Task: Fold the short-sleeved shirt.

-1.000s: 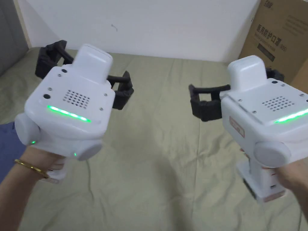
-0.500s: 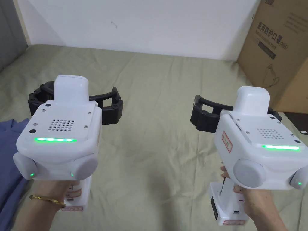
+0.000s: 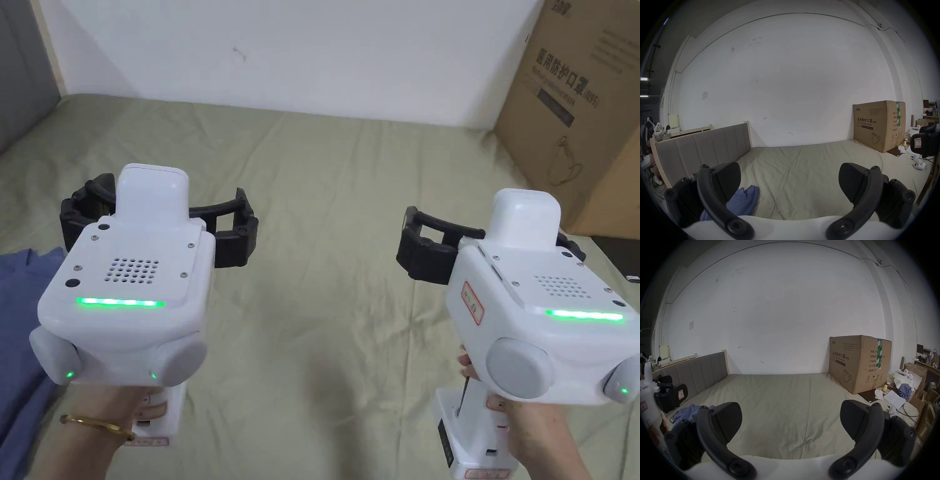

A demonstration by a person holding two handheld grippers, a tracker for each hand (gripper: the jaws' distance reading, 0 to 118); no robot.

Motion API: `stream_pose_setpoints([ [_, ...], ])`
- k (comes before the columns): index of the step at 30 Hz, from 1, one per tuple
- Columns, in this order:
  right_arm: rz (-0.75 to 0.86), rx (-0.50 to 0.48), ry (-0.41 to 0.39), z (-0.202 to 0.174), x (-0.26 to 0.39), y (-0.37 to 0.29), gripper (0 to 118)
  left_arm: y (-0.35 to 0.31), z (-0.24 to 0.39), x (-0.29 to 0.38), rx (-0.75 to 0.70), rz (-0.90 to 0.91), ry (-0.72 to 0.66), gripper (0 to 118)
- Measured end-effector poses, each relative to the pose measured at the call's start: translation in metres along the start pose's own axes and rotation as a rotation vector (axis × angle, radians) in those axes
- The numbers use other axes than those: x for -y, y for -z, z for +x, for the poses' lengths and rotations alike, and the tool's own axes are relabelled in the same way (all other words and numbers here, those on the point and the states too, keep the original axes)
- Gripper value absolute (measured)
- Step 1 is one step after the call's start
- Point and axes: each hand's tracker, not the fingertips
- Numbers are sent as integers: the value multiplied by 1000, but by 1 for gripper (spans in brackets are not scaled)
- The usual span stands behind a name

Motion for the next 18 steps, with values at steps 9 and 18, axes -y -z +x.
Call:
stream_pose_setpoints([
  [9, 5, 11, 2, -2, -1, -5, 100, -7, 2, -4, 1, 8, 4, 106],
  [18, 17, 14, 21, 0, -7, -11, 0, -13, -1, -9, 25, 22, 31, 0],
])
